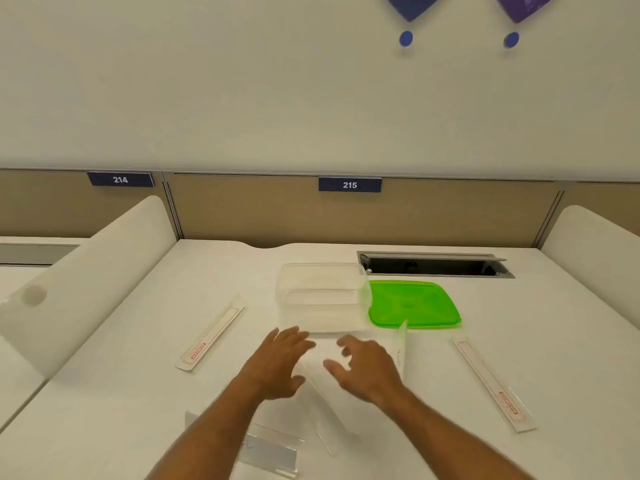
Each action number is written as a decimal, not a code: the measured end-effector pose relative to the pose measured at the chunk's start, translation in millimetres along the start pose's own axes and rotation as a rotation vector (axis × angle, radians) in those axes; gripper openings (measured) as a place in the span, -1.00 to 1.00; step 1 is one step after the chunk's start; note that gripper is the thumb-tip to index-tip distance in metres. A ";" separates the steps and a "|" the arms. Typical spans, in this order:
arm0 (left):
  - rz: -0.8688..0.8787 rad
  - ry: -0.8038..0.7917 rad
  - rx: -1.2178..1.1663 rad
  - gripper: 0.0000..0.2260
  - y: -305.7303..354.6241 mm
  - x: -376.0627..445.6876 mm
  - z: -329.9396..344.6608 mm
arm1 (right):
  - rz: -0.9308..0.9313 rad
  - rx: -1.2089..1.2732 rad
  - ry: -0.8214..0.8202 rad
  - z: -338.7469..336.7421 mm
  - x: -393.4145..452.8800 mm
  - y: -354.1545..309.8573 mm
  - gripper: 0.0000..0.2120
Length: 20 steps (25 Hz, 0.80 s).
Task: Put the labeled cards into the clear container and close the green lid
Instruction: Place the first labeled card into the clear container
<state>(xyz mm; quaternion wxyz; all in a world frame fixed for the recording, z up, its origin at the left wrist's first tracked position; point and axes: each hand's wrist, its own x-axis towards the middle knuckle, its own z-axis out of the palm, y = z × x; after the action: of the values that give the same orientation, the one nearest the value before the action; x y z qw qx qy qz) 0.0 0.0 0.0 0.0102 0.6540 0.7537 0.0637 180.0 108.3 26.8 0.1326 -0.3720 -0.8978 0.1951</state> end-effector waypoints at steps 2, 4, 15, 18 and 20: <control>0.017 -0.066 0.016 -0.50 1.8 -1.3 5.8 | 0.021 -0.040 -0.121 13.4 -8.8 -4.5 -0.42; 0.002 -0.072 0.048 -0.57 5.0 -3.3 11.0 | 0.041 -0.094 -0.233 29.8 -20.5 -6.1 -0.44; 0.106 0.132 0.140 -0.75 3.0 -9.2 28.2 | -0.277 -0.333 -0.058 54.7 -26.0 17.7 -0.84; 0.191 0.303 0.086 -0.83 -3.2 -13.5 22.9 | -0.398 -0.348 0.104 51.8 -23.2 27.6 -0.81; 0.248 0.431 0.067 -0.92 -6.8 -15.3 20.5 | -0.341 -0.165 0.084 39.0 -18.8 29.8 -0.79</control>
<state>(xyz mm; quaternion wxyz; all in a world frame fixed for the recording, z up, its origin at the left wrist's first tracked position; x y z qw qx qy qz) -2.4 -14.3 -22.1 -0.1806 0.7128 0.6540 0.1775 196.4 104.2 -23.0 0.1703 -0.2319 -0.9544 0.0799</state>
